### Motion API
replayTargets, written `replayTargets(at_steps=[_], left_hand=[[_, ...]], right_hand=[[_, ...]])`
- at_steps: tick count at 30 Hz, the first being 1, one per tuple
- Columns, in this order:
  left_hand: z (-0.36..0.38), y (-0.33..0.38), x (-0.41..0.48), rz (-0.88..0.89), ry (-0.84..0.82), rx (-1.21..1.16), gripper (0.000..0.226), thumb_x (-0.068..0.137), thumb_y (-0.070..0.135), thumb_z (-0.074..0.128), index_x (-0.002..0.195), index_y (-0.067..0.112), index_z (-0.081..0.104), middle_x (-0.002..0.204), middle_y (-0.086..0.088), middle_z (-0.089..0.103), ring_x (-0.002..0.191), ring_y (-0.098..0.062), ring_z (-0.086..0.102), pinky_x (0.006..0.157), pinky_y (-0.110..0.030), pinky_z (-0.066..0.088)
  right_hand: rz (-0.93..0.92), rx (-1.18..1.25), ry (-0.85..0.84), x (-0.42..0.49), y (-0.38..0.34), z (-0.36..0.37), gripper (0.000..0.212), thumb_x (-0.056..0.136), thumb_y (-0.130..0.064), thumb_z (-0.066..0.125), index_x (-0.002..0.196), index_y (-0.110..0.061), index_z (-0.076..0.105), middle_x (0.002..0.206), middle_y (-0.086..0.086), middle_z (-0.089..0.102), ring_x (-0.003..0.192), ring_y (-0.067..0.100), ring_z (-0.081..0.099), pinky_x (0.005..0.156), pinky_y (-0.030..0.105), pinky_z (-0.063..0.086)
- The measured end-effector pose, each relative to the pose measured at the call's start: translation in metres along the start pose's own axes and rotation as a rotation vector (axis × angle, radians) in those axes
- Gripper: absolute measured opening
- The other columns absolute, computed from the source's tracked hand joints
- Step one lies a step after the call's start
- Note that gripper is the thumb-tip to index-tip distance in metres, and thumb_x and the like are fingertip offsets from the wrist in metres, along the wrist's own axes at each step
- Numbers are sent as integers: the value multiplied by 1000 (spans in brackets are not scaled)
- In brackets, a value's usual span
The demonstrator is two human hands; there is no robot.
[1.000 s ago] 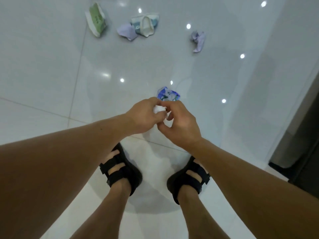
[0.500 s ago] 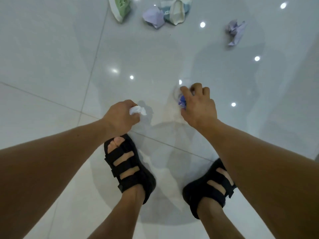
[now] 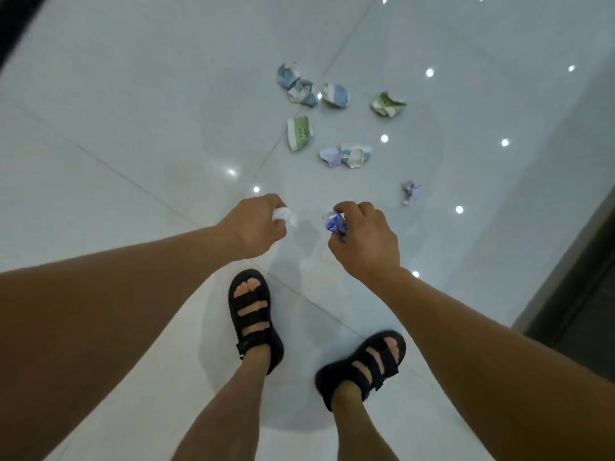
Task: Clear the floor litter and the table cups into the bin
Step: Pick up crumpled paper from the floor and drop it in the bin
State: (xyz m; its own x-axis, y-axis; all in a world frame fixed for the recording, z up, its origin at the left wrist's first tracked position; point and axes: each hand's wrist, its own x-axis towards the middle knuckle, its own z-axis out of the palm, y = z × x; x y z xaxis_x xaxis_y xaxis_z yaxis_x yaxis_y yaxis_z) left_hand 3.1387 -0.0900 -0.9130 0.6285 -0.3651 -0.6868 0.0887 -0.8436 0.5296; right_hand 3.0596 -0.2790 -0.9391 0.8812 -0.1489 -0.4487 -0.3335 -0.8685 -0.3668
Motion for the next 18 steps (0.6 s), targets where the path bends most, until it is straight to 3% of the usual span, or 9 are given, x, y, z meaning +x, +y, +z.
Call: replayTargets(at_steps=[4, 11, 15, 18], left_hand=[[-61, 22, -76, -37, 68, -56, 21, 95, 21, 49, 113, 14, 55, 98, -3, 59, 78, -14, 52, 56, -19, 35], [-153, 46, -253, -181, 295, -164, 22, 94, 20, 49, 114, 13, 55, 102, -5, 61, 84, -22, 59, 71, -33, 49], [-177, 49, -360, -264, 477, -277, 18, 94, 20, 48, 110, 17, 54, 91, 0, 58, 67, -7, 52, 51, -21, 37], [-176, 45, -440, -343, 569, -385, 20, 94, 21, 50, 113, 17, 54, 93, -1, 58, 70, -13, 55, 54, -22, 40]], right_hand=[[-131, -65, -31, -26, -67, -76, 41, 88, -25, 55, 128, -24, 53, 116, 2, 57, 104, 22, 51, 68, 31, 44], [-302, -68, -91, -112, -189, -188, 46, 86, -28, 56, 131, -25, 51, 118, 1, 59, 104, 23, 54, 70, 30, 44], [-475, -137, -120, -170, -258, -236, 45, 86, -25, 55, 131, -23, 51, 114, 2, 61, 102, 24, 55, 72, 35, 50], [-611, -227, -138, -214, -304, -255, 44, 89, -25, 53, 133, -23, 50, 113, 3, 60, 103, 24, 52, 72, 33, 45]])
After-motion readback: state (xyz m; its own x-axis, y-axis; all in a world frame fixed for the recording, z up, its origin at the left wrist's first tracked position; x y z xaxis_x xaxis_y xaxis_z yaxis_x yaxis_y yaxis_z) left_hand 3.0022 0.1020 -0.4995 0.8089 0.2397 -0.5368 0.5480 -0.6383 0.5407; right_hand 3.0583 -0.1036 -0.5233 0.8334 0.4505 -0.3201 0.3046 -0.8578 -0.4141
